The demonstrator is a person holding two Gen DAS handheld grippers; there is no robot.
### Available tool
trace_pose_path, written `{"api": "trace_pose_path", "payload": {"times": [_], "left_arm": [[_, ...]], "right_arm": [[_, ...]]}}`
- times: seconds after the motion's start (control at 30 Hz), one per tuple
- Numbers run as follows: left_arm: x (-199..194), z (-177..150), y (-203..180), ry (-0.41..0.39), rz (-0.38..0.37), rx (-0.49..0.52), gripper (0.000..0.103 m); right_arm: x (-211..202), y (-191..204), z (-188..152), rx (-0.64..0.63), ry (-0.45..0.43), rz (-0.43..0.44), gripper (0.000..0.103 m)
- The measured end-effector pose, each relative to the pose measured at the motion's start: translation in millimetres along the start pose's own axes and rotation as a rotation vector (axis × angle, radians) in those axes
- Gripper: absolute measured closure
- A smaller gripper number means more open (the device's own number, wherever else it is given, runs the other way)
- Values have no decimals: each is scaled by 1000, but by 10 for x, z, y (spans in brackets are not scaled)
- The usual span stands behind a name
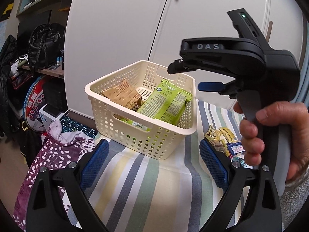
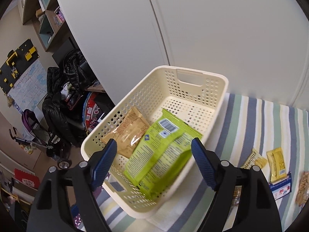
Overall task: Organize snacks
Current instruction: 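Move the right tool back toward the clear cookie bag on the table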
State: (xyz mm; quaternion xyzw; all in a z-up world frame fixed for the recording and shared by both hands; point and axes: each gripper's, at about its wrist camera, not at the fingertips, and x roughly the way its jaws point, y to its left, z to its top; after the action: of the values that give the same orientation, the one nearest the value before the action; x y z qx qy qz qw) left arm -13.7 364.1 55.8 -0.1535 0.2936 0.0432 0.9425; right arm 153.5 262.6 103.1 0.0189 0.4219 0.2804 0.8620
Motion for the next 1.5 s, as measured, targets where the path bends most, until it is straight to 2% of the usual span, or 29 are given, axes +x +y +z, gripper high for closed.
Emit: {"api": "trace_pose_path", "payload": {"times": [0.13, 0.2, 0.33, 0.4, 0.6, 1.1, 1.4, 1.5], "left_arm": [[-13, -1, -61, 1, 1, 17, 7], [-16, 0, -103, 2, 1, 26, 7], [-11, 5, -180, 7, 7, 43, 7], [-11, 3, -213, 8, 13, 49, 3], [3, -17, -307, 22, 26, 68, 3], [61, -71, -657, 71, -5, 126, 3], [162, -133, -1021, 144, -68, 167, 3], [169, -148, -1160, 147, -77, 193, 3]], "right_arm": [[-101, -107, -100, 3, -7, -12, 24], [-152, -170, -145, 9, -14, -18, 16], [-250, -313, -225, 17, -26, -39, 15], [-296, -402, -274, 31, -28, -42, 11], [-385, -692, -466, 81, -20, -73, 6], [-909, -1744, -1011, 252, -54, -205, 6], [-1283, -2395, -1288, 349, -81, -281, 6], [-1408, -2670, -1368, 395, -84, -314, 6]]}}
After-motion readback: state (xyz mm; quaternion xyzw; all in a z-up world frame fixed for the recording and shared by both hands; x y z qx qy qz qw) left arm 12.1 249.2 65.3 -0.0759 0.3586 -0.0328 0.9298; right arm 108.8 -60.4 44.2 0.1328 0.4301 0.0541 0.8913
